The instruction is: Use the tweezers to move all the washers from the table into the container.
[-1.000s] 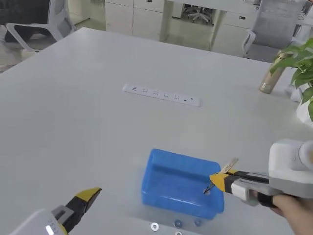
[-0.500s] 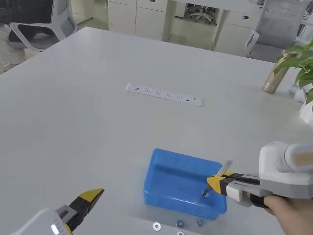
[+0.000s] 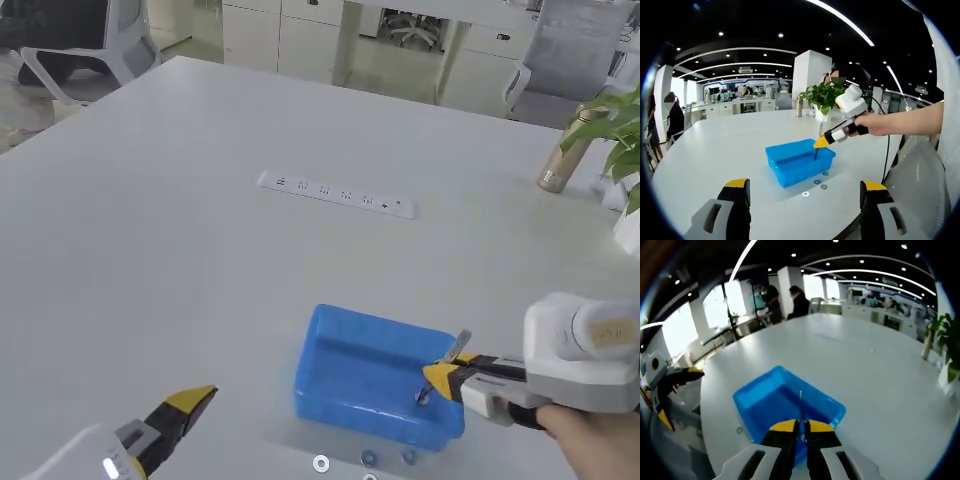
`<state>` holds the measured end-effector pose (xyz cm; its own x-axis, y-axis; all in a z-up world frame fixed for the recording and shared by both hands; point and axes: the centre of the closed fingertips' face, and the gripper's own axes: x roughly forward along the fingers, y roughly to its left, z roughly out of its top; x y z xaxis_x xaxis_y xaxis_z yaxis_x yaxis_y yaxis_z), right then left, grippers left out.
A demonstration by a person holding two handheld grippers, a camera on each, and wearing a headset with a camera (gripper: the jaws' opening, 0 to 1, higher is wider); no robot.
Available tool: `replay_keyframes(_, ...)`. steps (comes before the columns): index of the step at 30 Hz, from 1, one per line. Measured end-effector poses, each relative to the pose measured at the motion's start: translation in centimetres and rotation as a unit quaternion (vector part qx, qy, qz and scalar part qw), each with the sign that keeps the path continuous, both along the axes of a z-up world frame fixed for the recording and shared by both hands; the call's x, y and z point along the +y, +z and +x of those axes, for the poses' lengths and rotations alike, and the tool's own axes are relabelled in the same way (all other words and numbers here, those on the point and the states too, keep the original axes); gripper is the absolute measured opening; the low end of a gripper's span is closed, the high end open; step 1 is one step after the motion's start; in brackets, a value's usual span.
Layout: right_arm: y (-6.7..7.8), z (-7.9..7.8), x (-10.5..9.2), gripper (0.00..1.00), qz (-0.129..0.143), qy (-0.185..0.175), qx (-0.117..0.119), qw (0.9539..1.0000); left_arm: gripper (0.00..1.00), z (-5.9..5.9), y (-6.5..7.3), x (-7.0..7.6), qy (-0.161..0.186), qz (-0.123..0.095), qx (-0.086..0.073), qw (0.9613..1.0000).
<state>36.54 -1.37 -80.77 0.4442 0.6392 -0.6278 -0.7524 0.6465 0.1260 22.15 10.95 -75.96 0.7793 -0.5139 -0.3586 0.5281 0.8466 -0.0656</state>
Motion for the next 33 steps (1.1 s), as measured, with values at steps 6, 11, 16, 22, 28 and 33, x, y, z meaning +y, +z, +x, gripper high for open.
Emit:
replay_keyframes(6, 1.8, -0.5, 0.1, 0.04, 0.021, -0.003, -0.016, 0.9997, 0.92, 0.0, 0.0, 0.0, 0.000, 0.001, 0.002, 1.0000)
replay_keyframes(11, 3.9, -1.7, 0.6, 0.03, 0.052, -0.002, -0.026, 0.9983, 0.91, -0.1, -0.1, -0.1, -0.002, 0.003, 0.003, 1.0000)
replay_keyframes(16, 5.3, -3.5, 1.1, 0.03, 0.081, -0.005, -0.024, 0.9965, 0.90, -0.1, -0.3, -0.1, -0.003, 0.006, 0.006, 1.0000)
replay_keyframes(22, 5.7, -5.7, 1.2, 0.03, 0.091, 0.006, -0.015, 0.9957, 0.89, -0.2, -0.2, -0.3, -0.010, 0.002, 0.007, 0.9999)
replay_keyframes(28, 4.6, -7.3, 1.0, 0.03, 0.088, 0.002, 0.002, 0.9961, 0.88, -0.3, -0.4, -0.3, -0.012, 0.005, 0.010, 0.9999)
replay_keyframes(33, 2.2, -8.0, 0.9, 0.03, 0.076, -0.010, 0.017, 0.9969, 0.88, -0.3, -0.4, -0.4, -0.014, 0.004, 0.011, 0.9998)
